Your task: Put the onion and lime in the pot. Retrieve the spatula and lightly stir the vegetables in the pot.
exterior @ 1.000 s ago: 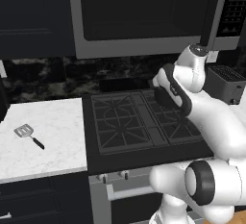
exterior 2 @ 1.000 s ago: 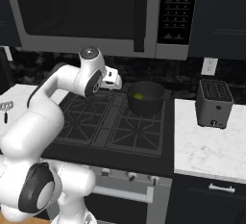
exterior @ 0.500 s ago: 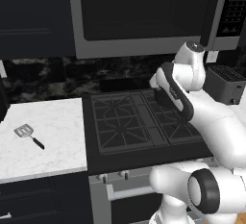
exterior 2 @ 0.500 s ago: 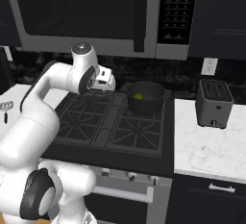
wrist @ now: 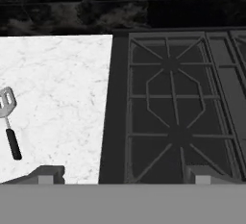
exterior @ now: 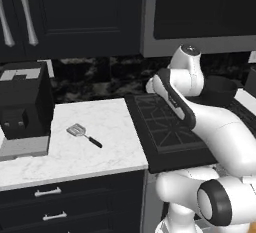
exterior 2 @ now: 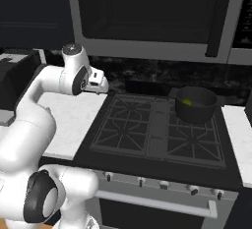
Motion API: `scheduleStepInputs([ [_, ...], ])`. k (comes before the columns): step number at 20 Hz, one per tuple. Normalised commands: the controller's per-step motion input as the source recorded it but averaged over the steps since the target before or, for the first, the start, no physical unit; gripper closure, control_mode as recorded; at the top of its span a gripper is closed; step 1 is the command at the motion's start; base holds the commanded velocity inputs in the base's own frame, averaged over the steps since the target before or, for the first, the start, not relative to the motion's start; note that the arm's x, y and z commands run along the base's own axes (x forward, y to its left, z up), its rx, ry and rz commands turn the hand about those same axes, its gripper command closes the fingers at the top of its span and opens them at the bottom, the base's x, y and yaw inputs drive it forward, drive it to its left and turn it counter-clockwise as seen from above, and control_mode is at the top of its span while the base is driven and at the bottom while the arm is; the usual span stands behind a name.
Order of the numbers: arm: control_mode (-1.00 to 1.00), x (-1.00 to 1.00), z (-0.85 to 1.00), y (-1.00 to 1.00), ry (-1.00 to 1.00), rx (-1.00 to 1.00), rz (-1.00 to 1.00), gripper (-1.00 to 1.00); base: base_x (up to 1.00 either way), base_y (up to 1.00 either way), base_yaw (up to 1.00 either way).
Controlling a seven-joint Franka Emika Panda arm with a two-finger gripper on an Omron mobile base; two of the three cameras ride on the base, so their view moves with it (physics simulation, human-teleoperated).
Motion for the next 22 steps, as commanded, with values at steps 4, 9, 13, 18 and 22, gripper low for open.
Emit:
scheduleStepInputs([
  [4, -1.0, 0.0, -0.06, 0.11, 0.0, -0.03, 0.3, -1.0, 0.0, 0.16, 0.02],
  [9, -1.0, 0.0, -0.14, 0.0, 0.0, -0.13, 0.83, -1.0, 0.0, 0.0, 0.0],
  [13, -1.0, 0.01, -0.04, 0.0, -0.01, -0.2, 0.92, -1.0, 0.0, 0.0, 0.0],
  [18, -1.0, 0.0, -0.04, 0.09, -0.1, -0.36, 0.87, -1.0, 0.0, 0.0, 0.0],
  [22, -1.0, 0.0, -0.16, 0.15, -0.31, -0.4, 0.87, -1.0, 0.0, 0.0, 0.0],
])
